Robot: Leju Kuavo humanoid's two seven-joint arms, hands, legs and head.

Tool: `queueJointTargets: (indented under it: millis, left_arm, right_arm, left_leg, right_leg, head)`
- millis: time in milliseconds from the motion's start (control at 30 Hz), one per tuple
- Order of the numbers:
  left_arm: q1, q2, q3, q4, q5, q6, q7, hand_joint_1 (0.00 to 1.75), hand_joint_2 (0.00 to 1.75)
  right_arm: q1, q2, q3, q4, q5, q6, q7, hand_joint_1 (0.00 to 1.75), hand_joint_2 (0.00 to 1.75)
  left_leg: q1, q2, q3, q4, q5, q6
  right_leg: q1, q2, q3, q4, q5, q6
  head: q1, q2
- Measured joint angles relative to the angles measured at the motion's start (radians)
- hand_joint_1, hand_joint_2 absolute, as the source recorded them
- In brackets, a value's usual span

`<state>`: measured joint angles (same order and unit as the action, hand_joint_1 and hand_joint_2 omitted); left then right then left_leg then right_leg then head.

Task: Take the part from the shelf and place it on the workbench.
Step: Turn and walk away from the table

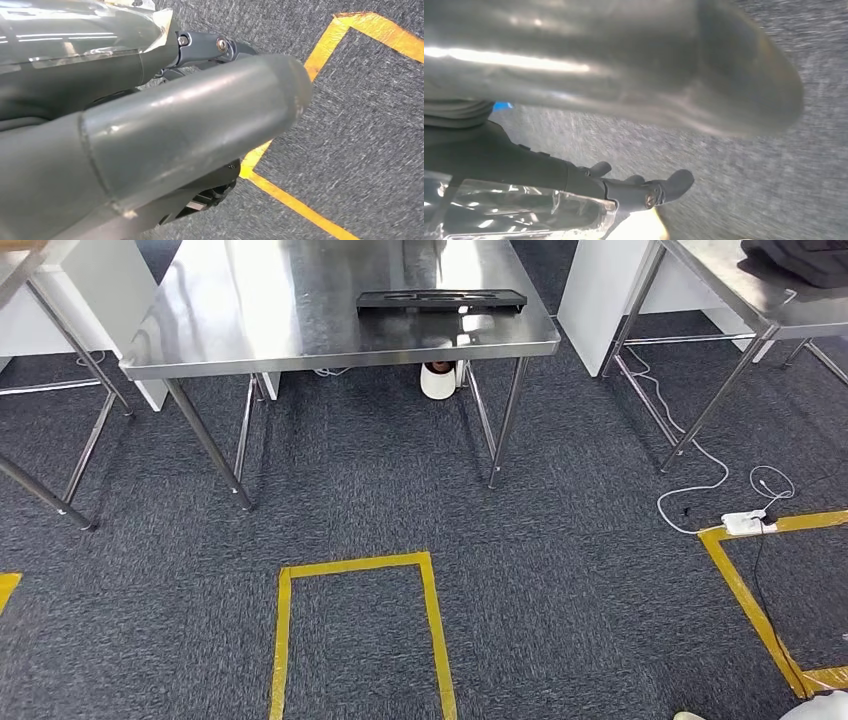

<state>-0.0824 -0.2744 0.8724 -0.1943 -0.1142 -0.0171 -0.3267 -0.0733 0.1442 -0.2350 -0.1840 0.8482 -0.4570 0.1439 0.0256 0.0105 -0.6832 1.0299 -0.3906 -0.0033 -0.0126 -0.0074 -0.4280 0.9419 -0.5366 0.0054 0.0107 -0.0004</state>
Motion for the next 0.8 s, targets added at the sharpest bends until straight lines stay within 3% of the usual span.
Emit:
queueJointTargets:
  millis: [33,100,133,167,200,267,333,367,433,500,533,600,633,667,700,733,767,800]
  left_arm:
    - [0.001,0.001,0.000,0.000,-0.001,0.000,0.002,0.00,0.00]
    - [0.002,0.003,0.000,0.000,-0.003,0.000,0.003,0.00,0.00]
    - [0.002,0.004,0.000,0.000,-0.005,0.000,0.004,0.00,0.00]
    - [0.002,0.005,-0.001,0.000,-0.008,0.000,0.004,0.00,0.00]
    - [0.002,0.006,-0.002,0.000,-0.011,-0.002,0.005,0.00,0.00]
    - [0.002,0.008,-0.008,0.000,-0.019,-0.005,0.008,0.00,0.00]
    - [0.002,0.008,-0.014,0.000,-0.027,-0.009,0.012,0.00,0.00]
    - [0.002,0.008,-0.017,0.000,-0.030,-0.010,0.013,0.00,0.00]
    - [0.002,0.008,-0.020,0.000,-0.034,-0.010,0.015,0.00,0.00]
    - [0.001,0.007,-0.024,0.001,-0.034,-0.010,0.016,0.00,0.00]
    - [0.001,0.007,-0.025,0.001,-0.035,-0.010,0.017,0.00,0.00]
    - [0.000,0.007,-0.027,0.000,-0.035,-0.010,0.018,0.00,0.00]
    - [0.000,0.007,-0.028,0.000,-0.035,-0.010,0.018,0.00,0.00]
    - [0.000,0.007,-0.029,0.000,-0.035,-0.010,0.019,0.00,0.00]
    - [0.000,0.007,-0.031,0.000,-0.036,-0.011,0.019,0.00,0.00]
    - [0.000,0.007,-0.032,0.000,-0.038,-0.011,0.020,0.00,0.00]
    - [-0.001,0.007,-0.033,0.000,-0.040,-0.011,0.021,0.00,0.00]
    - [-0.001,0.007,-0.034,0.000,-0.041,-0.012,0.022,0.00,0.00]
  right_arm:
    - [0.002,0.000,0.000,0.000,-0.001,0.000,-0.001,0.00,0.00]
    - [0.005,0.001,-0.002,0.000,-0.002,0.000,-0.002,0.00,0.00]
    - [0.005,0.002,-0.003,0.000,-0.002,0.000,-0.003,0.00,0.00]
    - [0.005,0.002,-0.005,0.000,-0.004,0.000,-0.003,0.00,0.00]
    - [0.006,0.002,-0.008,0.000,-0.007,0.000,-0.003,0.00,0.00]
    - [0.007,0.002,-0.013,0.000,-0.015,-0.001,-0.003,0.00,0.00]
    - [0.006,0.002,-0.020,0.000,-0.021,-0.005,-0.003,0.00,0.00]
    - [0.006,0.002,-0.024,0.000,-0.023,-0.007,-0.003,0.00,0.00]
    - [0.006,0.002,-0.030,0.000,-0.025,-0.010,-0.003,0.00,0.00]
    - [0.007,0.001,-0.033,0.000,-0.026,-0.011,-0.003,0.00,0.00]
    - [0.008,0.001,-0.035,0.000,-0.026,-0.011,-0.003,0.00,0.00]
    - [0.008,0.001,-0.036,0.000,-0.027,-0.011,-0.003,0.00,0.00]
    - [0.008,0.001,-0.037,0.000,-0.027,-0.011,-0.003,0.00,0.00]
    - [0.008,0.000,-0.038,0.000,-0.027,-0.011,-0.003,0.00,0.00]
    - [0.008,0.000,-0.040,0.000,-0.027,-0.011,-0.003,0.00,0.00]
    - [0.008,0.000,-0.041,0.000,-0.028,-0.011,-0.003,0.00,0.00]
    - [0.007,0.000,-0.043,0.000,-0.028,-0.011,-0.003,0.00,0.00]
    - [0.005,0.000,-0.045,0.000,-0.028,-0.012,-0.003,0.00,0.00]
  left_leg:
    - [0.001,-0.002,-0.011,0.041,-0.050,-0.003]
    - [0.001,-0.006,-0.033,0.165,-0.153,-0.007]
    - [0.001,-0.008,-0.037,0.220,-0.174,-0.009]
    - [0.002,-0.009,-0.030,0.252,-0.171,-0.012]
    - [0.002,-0.009,-0.007,0.251,-0.149,-0.013]
    - [0.004,-0.009,0.076,0.160,-0.110,-0.012]
    - [0.001,-0.012,0.148,0.053,-0.115,-0.009]
    - [-0.001,-0.013,0.162,0.024,-0.124,-0.006]
    - [-0.005,-0.013,0.158,0.008,-0.124,0.004]
    - [-0.004,-0.010,0.144,-0.003,-0.109,0.026]
    - [-0.003,-0.008,0.132,-0.006,-0.098,0.038]
    - [-0.005,-0.004,0.105,-0.006,-0.075,0.048]
    - [-0.006,-0.003,0.090,-0.006,-0.063,0.048]
    - [-0.006,-0.001,0.075,-0.005,-0.051,0.047]
    - [-0.006,0.000,0.060,-0.005,-0.039,0.045]
    - [-0.006,0.001,0.045,-0.005,-0.026,0.042]
    - [-0.005,0.001,0.032,-0.005,-0.013,0.037]
    - [-0.005,0.000,0.021,-0.005,0.000,0.032]
  right_leg:
    - [-0.004,-0.003,-0.010,0.000,0.011,-0.010]
    - [0.002,-0.007,-0.033,0.004,0.030,-0.023]
    - [0.004,-0.008,-0.045,0.008,0.038,-0.025]
    - [0.005,-0.009,-0.058,0.015,0.045,-0.023]
    - [0.005,-0.009,-0.072,0.023,0.052,-0.020]
    - [0.004,-0.010,-0.102,0.043,0.061,-0.012]
    - [0.008,-0.010,-0.126,0.064,0.067,-0.001]
    - [0.010,-0.011,-0.135,0.071,0.072,0.006]
    - [0.015,-0.011,-0.148,0.076,0.083,0.024]
    - [0.014,-0.008,-0.170,0.101,0.062,0.032]
    - [0.012,-0.006,-0.187,0.138,0.031,0.031]
    - [0.005,-0.002,-0.227,0.260,-0.050,0.027]
    - [0.003,-0.001,-0.239,0.319,-0.075,0.031]
    - [0.001,-0.001,-0.239,0.354,-0.080,0.040]
    - [0.000,-0.001,-0.221,0.356,-0.065,0.051]
    - [-0.003,-0.001,-0.185,0.320,-0.040,0.061]
    - [-0.005,-0.001,-0.132,0.254,-0.018,0.067]
    - [-0.003,0.000,-0.070,0.168,-0.013,0.065]
  head:
    - [-0.003,0.000]
    - [-0.006,0.000]
    - [-0.006,0.000]
    - [-0.007,0.000]
    - [-0.007,0.000]
    - [-0.008,0.000]
    - [-0.009,0.000]
    - [-0.010,0.000]
    - [-0.009,0.000]
    - [-0.007,0.000]
    - [-0.005,0.000]
    - [0.000,0.000]
    - [0.001,0.000]
    - [0.001,0.000]
    - [0.002,0.000]
    - [0.001,0.000]
    - [0.002,0.000]
    - [0.002,0.000]
